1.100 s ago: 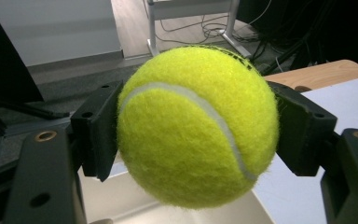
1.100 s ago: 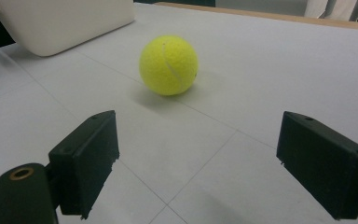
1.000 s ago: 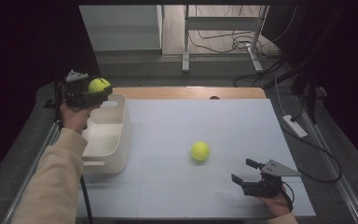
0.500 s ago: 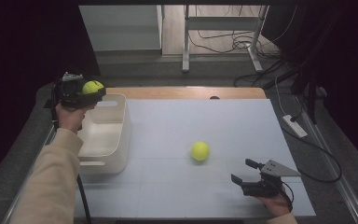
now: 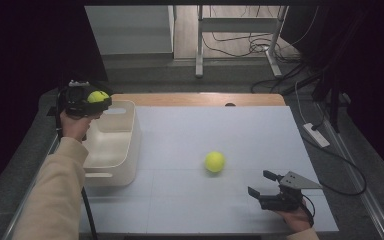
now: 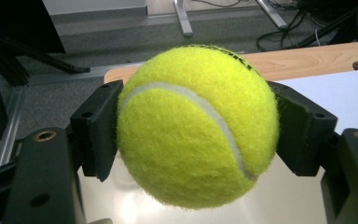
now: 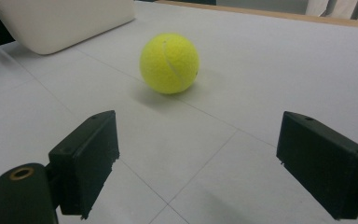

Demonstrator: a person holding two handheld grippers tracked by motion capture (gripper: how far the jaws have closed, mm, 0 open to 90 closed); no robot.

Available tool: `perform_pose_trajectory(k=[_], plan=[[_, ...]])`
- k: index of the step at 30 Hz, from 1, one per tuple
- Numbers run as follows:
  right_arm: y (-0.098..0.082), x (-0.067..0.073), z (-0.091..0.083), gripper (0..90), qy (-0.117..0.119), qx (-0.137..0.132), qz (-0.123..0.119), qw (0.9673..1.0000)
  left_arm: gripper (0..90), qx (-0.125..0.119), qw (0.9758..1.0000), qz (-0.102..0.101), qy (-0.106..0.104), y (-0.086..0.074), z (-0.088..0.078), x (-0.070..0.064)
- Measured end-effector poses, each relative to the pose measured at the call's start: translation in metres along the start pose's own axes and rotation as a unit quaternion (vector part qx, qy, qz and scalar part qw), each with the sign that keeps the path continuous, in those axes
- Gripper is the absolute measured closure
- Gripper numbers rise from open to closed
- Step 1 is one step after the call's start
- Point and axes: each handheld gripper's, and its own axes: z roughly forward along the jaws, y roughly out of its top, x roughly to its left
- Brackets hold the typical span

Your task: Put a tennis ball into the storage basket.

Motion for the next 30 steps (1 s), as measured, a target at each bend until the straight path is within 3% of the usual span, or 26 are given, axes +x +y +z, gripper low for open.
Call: perform_pose_trajectory(k=[8, 17, 24, 25, 30], plan=[[0.000, 0.000, 0.000, 12.7, 0.000, 0.003, 0.000, 1.0000, 26.1, 0.027, 0.9996, -0.002, 0.004, -0.002, 0.007, 0.001], [0.000, 0.000, 0.000, 12.8, 0.000, 0.002, 0.001, 1.0000, 25.8, 0.040, 0.9991, 0.008, 0.010, -0.002, 0.011, -0.002], [0.000, 0.000, 0.000, 12.8, 0.001, 0.003, 0.000, 1.0000, 23.0, 0.032, 0.9994, -0.002, 0.008, -0.001, 0.008, -0.001], [0.000, 0.000, 0.000, 12.8, 0.001, 0.002, 0.000, 1.0000, 16.7, 0.026, 0.9996, -0.008, 0.005, -0.001, 0.007, -0.001], [0.000, 0.000, 0.000, 12.8, 0.001, 0.003, 0.000, 1.0000, 10.9, -0.004, 0.9995, -0.012, -0.028, 0.001, -0.003, -0.005]])
